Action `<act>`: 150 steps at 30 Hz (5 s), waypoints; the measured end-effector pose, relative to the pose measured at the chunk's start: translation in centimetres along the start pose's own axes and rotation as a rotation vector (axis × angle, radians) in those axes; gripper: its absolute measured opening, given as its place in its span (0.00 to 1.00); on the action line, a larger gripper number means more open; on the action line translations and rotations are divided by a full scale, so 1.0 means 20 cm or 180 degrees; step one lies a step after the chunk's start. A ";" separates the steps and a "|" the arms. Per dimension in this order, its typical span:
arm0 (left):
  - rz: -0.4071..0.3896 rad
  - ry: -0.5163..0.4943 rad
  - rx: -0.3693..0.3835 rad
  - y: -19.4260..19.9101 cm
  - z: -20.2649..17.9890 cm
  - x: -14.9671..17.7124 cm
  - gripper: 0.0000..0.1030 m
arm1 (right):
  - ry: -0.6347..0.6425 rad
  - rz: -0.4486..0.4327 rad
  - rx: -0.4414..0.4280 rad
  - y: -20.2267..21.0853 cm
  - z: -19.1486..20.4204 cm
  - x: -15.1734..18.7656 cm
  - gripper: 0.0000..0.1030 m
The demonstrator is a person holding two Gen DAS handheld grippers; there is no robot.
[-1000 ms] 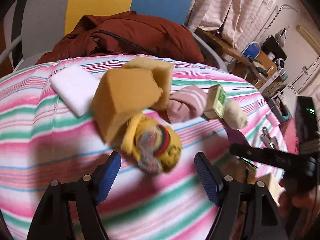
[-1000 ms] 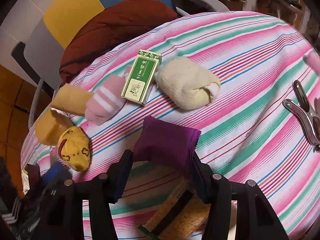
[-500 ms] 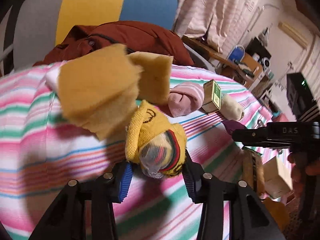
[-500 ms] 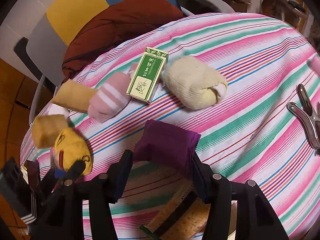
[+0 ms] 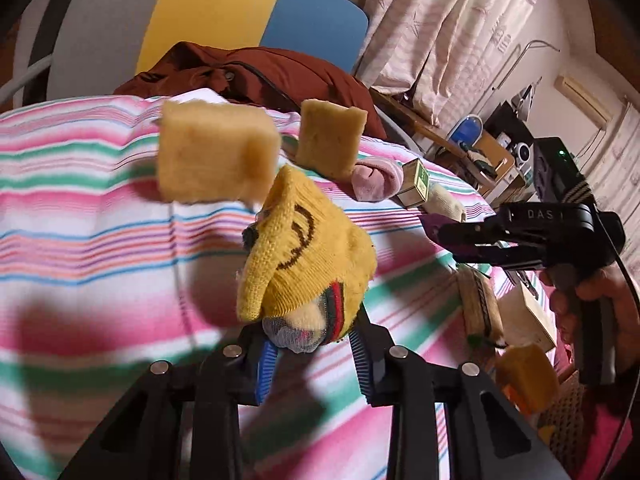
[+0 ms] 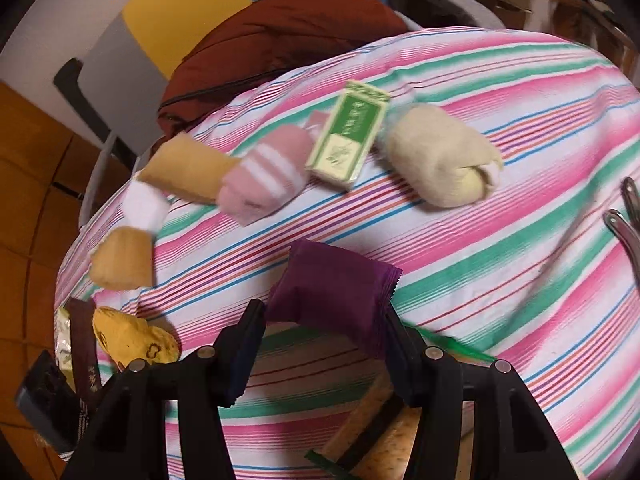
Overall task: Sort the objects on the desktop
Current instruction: 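Lift the yellow sock and purple packet and carry them toward the gold tray, then lower the yellow sock onto the tray with the left tool while the right tool drops the packet, then move the left tool to the yellow sponge block while the right tool reaches the pink striped sock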
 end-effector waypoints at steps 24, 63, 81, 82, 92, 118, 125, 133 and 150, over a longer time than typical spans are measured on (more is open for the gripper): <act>-0.0137 0.0028 0.0078 0.31 0.05 0.21 0.30 | 0.1595 -0.0146 -0.0119 0.09 0.69 0.34 0.55; -0.1063 0.1270 -0.0598 1.59 0.86 0.35 0.30 | 0.2552 -0.0197 -0.0610 0.17 2.11 0.71 0.55; -0.1037 0.1516 -0.1287 1.76 1.06 0.38 0.58 | 0.2224 -0.0500 -0.0445 0.12 2.19 0.58 0.83; -0.1062 0.1495 -0.1305 1.76 1.05 0.38 0.59 | 0.2200 -0.0522 -0.0452 0.12 2.18 0.58 0.84; -0.1222 0.1524 -0.1236 1.76 0.93 0.38 0.59 | 0.1977 -0.0547 -0.0516 0.20 1.95 0.57 0.87; -0.0579 0.0461 -0.0743 1.24 0.25 0.20 0.61 | 0.1184 -0.0056 0.0047 0.12 0.97 0.38 0.89; -0.0228 0.0209 -0.0652 0.97 0.11 0.12 0.67 | 0.0504 -0.0057 0.0230 0.06 0.57 0.15 0.90; -0.0029 0.0060 -0.0668 0.79 0.06 0.04 0.67 | 0.0081 0.0046 0.0250 -0.02 0.34 -0.03 0.90; 0.0093 0.0022 -0.0751 0.53 0.15 -0.19 0.67 | -0.0768 -0.0204 -0.0183 -0.27 0.21 -0.39 0.80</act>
Point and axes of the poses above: each gripper's, at about its wrist camera, not at the fingertips, and y roughly against the way its jaws point, z to its left, x to its underside, the point moved 5 cm from there along -y, roughly the way its jaws point, and after that the axes turned 13 degrees about x, right-handed, at the moved point
